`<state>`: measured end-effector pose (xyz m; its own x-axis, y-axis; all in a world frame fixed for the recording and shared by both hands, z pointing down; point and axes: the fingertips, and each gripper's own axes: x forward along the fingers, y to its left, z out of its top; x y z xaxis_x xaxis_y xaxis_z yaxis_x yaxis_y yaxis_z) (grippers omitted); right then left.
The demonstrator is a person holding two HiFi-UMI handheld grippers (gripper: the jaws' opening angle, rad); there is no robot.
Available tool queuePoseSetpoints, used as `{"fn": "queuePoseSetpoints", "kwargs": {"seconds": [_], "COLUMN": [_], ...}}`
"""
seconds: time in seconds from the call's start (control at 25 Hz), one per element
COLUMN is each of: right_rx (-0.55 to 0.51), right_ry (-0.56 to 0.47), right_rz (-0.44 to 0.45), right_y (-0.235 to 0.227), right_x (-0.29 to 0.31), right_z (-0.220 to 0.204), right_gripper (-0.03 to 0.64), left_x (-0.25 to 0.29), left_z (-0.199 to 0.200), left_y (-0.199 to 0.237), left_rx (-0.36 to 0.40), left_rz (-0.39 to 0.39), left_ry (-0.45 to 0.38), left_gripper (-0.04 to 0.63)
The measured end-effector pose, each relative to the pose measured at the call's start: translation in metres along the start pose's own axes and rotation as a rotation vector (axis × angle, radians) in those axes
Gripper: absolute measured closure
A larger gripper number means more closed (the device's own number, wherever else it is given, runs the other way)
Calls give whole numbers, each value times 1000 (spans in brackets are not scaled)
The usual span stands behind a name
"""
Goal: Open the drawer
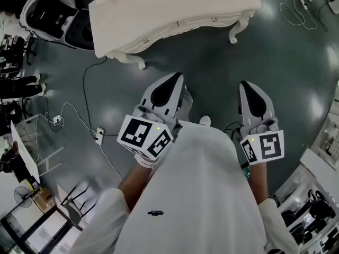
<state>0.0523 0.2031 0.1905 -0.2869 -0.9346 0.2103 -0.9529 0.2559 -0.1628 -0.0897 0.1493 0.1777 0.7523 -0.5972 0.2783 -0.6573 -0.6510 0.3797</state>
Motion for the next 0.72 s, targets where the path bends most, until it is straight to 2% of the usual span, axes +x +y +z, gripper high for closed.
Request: {"fn": "queuePoseSetpoints", "kwargs": {"seconds": [0.44,0.72], "right_rx": [5,1], "right_ry": [33,68], "right_rz": [-58,-91], "right_y": [-8,-22], "right_x": [103,168], "right_z": [18,28], "right_gripper": [604,604], "left_x": [45,82], "left_z": [41,68], "left_y": [92,138], "left_rx": [-34,-49], "left_rz": [-23,-67], "left_ry": [33,55], "left_gripper": [586,586]}}
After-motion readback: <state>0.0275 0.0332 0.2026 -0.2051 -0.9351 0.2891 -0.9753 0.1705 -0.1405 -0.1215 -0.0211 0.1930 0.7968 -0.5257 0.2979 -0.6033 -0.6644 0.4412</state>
